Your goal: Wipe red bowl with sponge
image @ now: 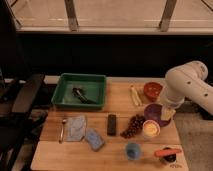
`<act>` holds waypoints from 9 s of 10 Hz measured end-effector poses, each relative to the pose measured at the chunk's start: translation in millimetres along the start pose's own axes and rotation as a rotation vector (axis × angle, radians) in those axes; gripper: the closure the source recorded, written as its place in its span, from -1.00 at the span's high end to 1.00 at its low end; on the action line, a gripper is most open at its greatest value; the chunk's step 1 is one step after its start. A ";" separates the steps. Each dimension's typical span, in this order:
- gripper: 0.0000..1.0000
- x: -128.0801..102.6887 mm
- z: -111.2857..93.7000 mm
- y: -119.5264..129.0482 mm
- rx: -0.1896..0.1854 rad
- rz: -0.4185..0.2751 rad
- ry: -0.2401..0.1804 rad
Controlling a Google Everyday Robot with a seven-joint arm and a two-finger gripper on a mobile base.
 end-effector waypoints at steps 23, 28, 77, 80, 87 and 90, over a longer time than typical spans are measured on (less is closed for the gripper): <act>0.30 -305.9 -13.5 115.4 -0.057 -0.517 -0.246; 0.30 -335.6 11.5 150.5 -0.109 -0.592 -0.267; -1.00 -274.8 51.4 -3.8 -0.125 -0.089 -0.303; -1.00 -224.4 59.8 -15.9 -0.124 -0.076 -0.311; -1.00 -213.9 64.7 -28.6 -0.103 -0.004 -0.303; -1.00 -167.7 78.5 -64.7 -0.071 0.130 -0.294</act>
